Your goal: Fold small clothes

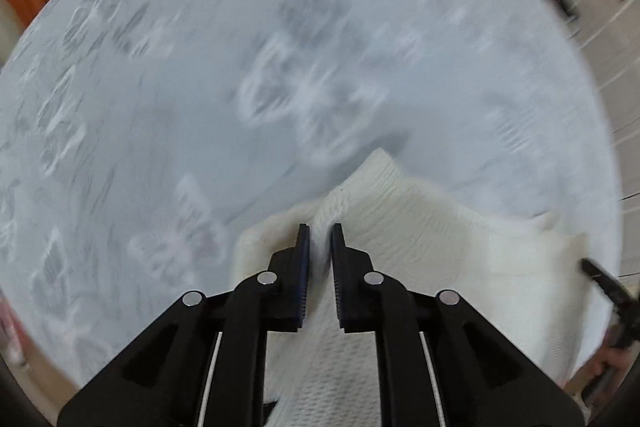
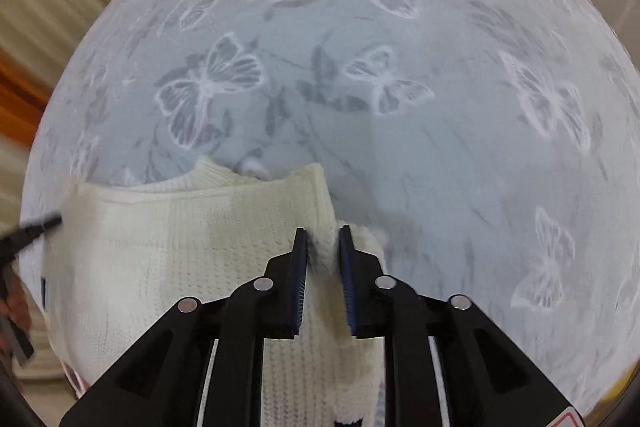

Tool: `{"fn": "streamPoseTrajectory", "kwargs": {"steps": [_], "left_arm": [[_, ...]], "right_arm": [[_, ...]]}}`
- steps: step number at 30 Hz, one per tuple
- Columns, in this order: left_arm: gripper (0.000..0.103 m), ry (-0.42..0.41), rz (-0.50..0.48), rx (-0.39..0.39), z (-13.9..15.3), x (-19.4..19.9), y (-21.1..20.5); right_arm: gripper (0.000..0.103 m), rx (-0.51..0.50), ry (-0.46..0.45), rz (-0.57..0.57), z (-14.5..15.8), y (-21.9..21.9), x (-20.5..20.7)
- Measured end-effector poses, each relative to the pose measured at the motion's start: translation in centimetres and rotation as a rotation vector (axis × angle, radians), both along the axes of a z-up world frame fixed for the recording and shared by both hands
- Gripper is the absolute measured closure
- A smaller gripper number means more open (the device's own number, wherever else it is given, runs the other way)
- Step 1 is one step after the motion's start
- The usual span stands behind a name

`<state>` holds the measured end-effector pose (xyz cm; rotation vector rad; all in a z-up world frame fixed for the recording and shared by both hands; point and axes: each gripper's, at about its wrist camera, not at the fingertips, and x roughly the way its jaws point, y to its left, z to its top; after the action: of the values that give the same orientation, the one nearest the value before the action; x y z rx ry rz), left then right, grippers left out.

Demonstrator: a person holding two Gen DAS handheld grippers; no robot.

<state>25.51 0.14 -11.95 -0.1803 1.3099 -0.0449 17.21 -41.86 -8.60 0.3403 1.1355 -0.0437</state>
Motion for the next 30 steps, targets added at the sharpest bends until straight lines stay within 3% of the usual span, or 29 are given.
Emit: {"fn": "streamPoseTrajectory", "kwargs": {"steps": [2,4,6,8,9,12,14,16,18,21,24,25,30], "left_arm": [[0.09,-0.056,0.04,-0.091,1.9,-1.7,1.5],[0.08,-0.102,0.046,-0.083,3.7,-3.7,2.2],[0.078,-0.131,0.02,-0.039,4.7,-5.9,2.0],[0.078,-0.122,-0.017,-0.002,4.8,-6.9,0.4],[0.078,-0.12,-0.038,0.01,4.8,-7.7,-0.2],[0.078,-0.113,-0.077,0.051,5.0,-9.1,-1.5],[0.073,-0.12,-0.097,0.061,5.3,-10.3,-2.1],[0.069,-0.122,-0.114,0.067,5.7,-11.0,-2.5],[0.069,-0.122,-0.132,0.068,5.9,-11.5,-3.1],[0.068,-0.114,-0.143,0.073,6.1,-12.2,-3.5],[0.054,-0.109,-0.134,0.084,6.1,-13.0,-3.0],[0.049,-0.104,-0.125,0.086,6.0,-13.2,-2.7],[0.049,-0.039,-0.048,-0.001,4.0,-13.6,-0.5]], "right_arm": [[0.087,-0.032,-0.076,0.005,3.2,1.2,-2.7],[0.085,0.0,-0.07,0.029,3.4,2.2,-4.9],[0.085,-0.022,0.009,0.076,1.0,3.6,-6.1],[0.09,-0.155,0.171,0.095,-4.2,4.0,-7.1],[0.098,-0.15,0.172,0.084,-4.5,3.8,-7.6],[0.095,-0.113,0.097,0.014,-0.9,4.0,-9.2],[0.092,-0.097,0.053,0.031,0.9,5.2,-9.8],[0.092,-0.191,0.088,0.07,-0.1,6.0,-9.6],[0.093,-0.256,0.189,0.052,-3.3,5.1,-9.4],[0.096,-0.168,0.16,-0.012,-2.6,3.5,-9.9],[0.092,-0.08,0.096,-0.04,0.2,3.5,-10.9],[0.092,-0.049,0.08,-0.022,1.0,4.1,-10.8],[0.09,0.047,0.054,0.178,2.2,10.5,-7.9]]}}
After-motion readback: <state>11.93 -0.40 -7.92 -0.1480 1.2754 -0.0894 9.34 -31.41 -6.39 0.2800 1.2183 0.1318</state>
